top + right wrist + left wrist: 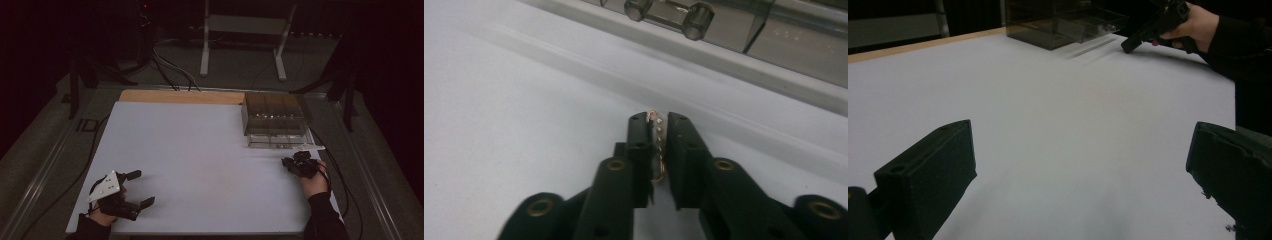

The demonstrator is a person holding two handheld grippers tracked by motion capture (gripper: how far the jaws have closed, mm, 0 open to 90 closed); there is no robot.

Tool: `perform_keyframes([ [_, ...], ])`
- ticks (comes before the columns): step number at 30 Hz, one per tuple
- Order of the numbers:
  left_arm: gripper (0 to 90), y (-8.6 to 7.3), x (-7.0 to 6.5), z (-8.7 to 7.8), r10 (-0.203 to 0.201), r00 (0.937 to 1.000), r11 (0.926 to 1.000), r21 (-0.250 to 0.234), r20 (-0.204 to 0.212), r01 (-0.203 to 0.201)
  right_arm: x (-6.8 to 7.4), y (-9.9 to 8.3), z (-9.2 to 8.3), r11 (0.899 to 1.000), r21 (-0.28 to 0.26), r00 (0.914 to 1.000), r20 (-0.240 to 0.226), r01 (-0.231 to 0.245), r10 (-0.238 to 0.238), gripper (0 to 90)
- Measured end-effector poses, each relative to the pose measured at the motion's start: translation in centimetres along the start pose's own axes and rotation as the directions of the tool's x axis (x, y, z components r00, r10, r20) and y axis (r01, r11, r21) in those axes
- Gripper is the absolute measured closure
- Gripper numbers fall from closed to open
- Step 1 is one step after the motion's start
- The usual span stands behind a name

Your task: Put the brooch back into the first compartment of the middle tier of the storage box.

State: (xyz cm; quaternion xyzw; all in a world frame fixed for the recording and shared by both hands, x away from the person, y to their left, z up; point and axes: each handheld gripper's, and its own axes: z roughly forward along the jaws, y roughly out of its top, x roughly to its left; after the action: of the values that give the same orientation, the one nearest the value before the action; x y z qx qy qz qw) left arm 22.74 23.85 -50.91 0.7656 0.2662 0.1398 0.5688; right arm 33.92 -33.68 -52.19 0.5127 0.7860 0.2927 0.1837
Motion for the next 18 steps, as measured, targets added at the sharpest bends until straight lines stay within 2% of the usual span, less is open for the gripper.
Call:
perform_keyframes([
  [7,0.2,-0.01,-0.04,0.01,0.000,1.0000,1.0000,0.002,0.000,0.000,0.06,0.08,0.01,1.000,0.008,0.9998,0.012,0.015,-0.015,84.8],
  [10,0.3,-0.01,-0.01,0.03,0.001,1.0000,1.0000,0.006,0.000,-0.001,-0.40,-0.05,-0.02,0.999,-0.004,0.9992,-0.018,-0.034,0.034,85.4],
  [12,0.3,-0.02,-0.02,0.02,0.002,1.0000,1.0000,0.007,-0.002,-0.002,-0.53,-0.10,-0.10,0.999,-0.004,0.9984,-0.030,-0.049,0.049,85.5],
  [18,0.3,-0.01,-0.07,-0.02,0.002,1.0000,1.0000,0.007,-0.001,-0.002,-0.08,0.02,-0.17,1.000,0.003,0.9993,-0.027,-0.027,0.027,86.2],
])
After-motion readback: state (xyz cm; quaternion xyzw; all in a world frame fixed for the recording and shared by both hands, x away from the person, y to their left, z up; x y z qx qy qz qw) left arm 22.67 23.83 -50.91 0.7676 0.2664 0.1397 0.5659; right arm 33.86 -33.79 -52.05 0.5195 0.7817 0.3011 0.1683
